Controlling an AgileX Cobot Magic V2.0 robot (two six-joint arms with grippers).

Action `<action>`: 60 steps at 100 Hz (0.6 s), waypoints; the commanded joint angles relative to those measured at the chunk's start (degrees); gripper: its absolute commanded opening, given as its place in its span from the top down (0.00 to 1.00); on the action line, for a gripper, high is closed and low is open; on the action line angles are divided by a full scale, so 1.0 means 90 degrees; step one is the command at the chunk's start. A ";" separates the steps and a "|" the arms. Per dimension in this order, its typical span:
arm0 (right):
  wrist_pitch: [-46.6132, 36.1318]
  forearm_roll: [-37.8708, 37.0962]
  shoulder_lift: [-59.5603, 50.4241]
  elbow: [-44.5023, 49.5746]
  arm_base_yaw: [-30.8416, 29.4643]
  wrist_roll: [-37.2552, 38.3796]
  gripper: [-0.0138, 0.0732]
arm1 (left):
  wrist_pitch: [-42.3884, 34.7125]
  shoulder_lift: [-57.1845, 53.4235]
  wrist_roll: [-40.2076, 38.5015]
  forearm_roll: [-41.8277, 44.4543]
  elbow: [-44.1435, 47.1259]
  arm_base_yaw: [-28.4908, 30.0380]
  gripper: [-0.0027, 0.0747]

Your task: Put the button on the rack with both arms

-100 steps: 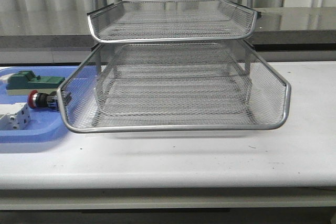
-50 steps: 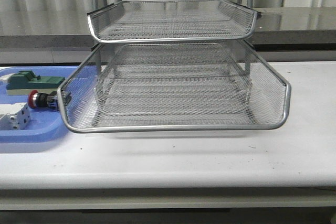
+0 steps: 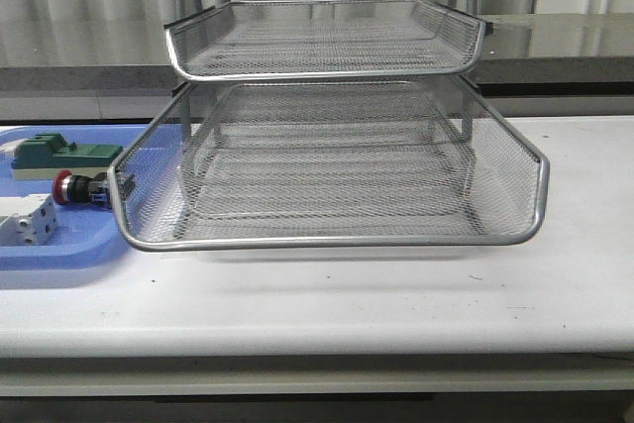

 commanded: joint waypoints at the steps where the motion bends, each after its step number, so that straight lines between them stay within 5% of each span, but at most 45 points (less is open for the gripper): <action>1: -0.0403 -0.0103 0.0004 -0.0217 -0.0004 0.0013 0.92 | -0.0526 -0.0198 -0.0047 -0.0011 0.0212 -0.0037 0.99; 37: -0.0397 -0.0103 0.0004 -0.0217 -0.0004 0.0013 0.92 | -0.0426 -0.0158 -0.0047 -0.0405 -0.0247 -0.0037 0.99; 60: -0.0390 -0.0103 0.0004 -0.0217 -0.0004 0.0013 0.92 | 0.0690 0.0672 -0.0047 -0.0634 -0.1509 -0.0037 0.99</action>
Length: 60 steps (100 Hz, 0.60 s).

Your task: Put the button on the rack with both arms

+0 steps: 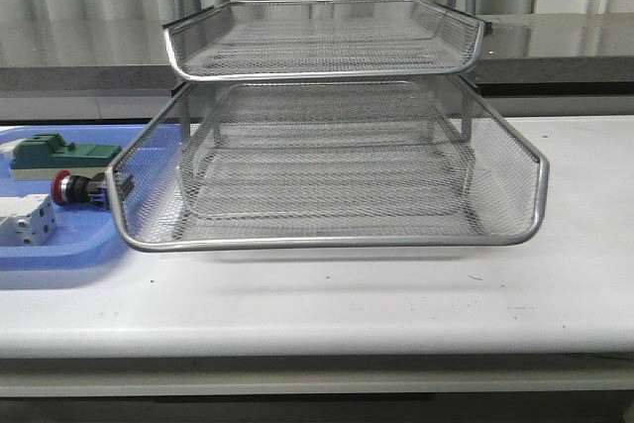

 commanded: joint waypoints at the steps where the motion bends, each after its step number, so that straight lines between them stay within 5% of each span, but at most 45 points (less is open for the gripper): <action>1: -0.0390 -0.0103 0.0004 -0.0217 -0.0004 0.0013 0.92 | 0.0058 0.0497 -0.0047 -0.0104 -0.0703 -0.0037 0.99; 60: -0.0390 -0.0103 0.0004 -0.0217 -0.0004 0.0013 0.92 | 0.3803 0.5229 0.0551 -0.0049 -0.4686 -0.0037 0.99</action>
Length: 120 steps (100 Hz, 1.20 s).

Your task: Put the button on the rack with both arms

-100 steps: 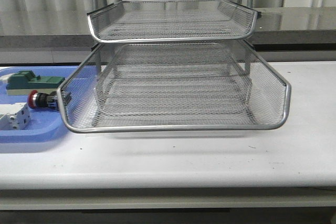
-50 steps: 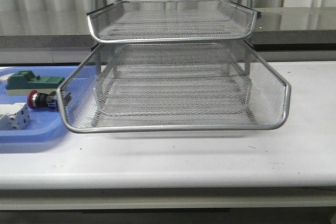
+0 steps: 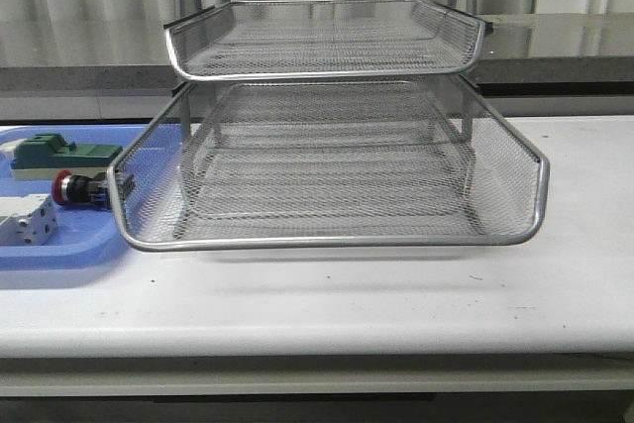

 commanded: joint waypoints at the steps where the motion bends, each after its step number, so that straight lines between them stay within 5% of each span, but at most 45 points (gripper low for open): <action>1: -0.0390 -0.0103 0.0004 -0.0217 -0.0004 0.0009 0.92 | 0.0208 0.0617 0.0271 -0.0007 -0.0669 -0.0037 0.99; 44: -0.0384 -0.0103 0.0004 -0.0217 -0.0004 0.0009 0.92 | 0.0672 0.2340 0.1022 0.0072 -0.1411 -0.0037 0.95; 56: -0.0384 -0.0103 0.0004 -0.0217 -0.0004 0.0009 0.92 | 0.0699 0.2352 0.1062 0.0072 -0.1411 -0.0037 0.70; 68: -0.0384 -0.0103 0.0004 -0.0217 -0.0004 0.0009 0.92 | 0.0699 0.2352 0.1062 0.0115 -0.1411 -0.0037 0.30; 78: -0.0378 -0.0103 0.0004 -0.0217 -0.0004 0.0009 0.92 | 0.0662 0.2352 0.1062 0.0162 -0.1411 -0.0037 0.11; 120: -0.0353 -0.0103 0.0004 -0.0217 -0.0004 0.0009 0.92 | -0.0095 0.2363 0.1062 -0.0033 -0.1442 -0.0037 0.10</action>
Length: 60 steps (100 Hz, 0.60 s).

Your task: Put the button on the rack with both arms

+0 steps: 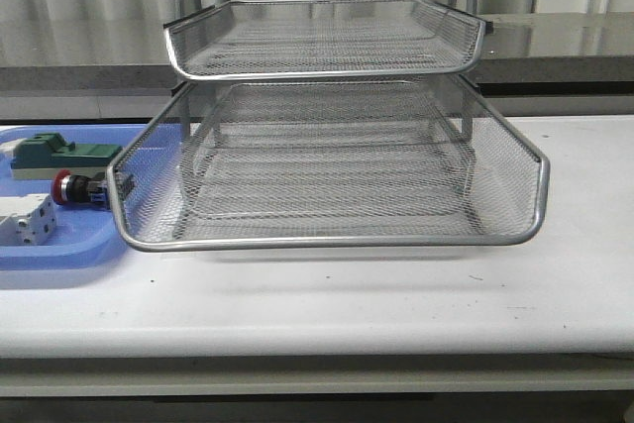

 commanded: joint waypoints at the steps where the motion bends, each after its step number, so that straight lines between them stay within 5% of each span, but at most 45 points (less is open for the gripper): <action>1: -0.0353 -0.0103 0.0004 -0.0217 -0.0004 0.0009 0.92 | -0.0720 -0.0085 0.0030 -0.0080 -0.0237 -0.0037 0.10; 27: -0.0335 -0.0103 0.0004 -0.0217 -0.0004 0.0009 0.92 | -0.0575 0.0949 0.0928 -0.0058 -0.1336 -0.0037 0.10; 60: -0.0315 -0.0103 0.0004 -0.0217 -0.0004 0.0009 0.92 | 0.0329 0.3049 0.3245 -0.0116 -0.3458 -0.0037 0.10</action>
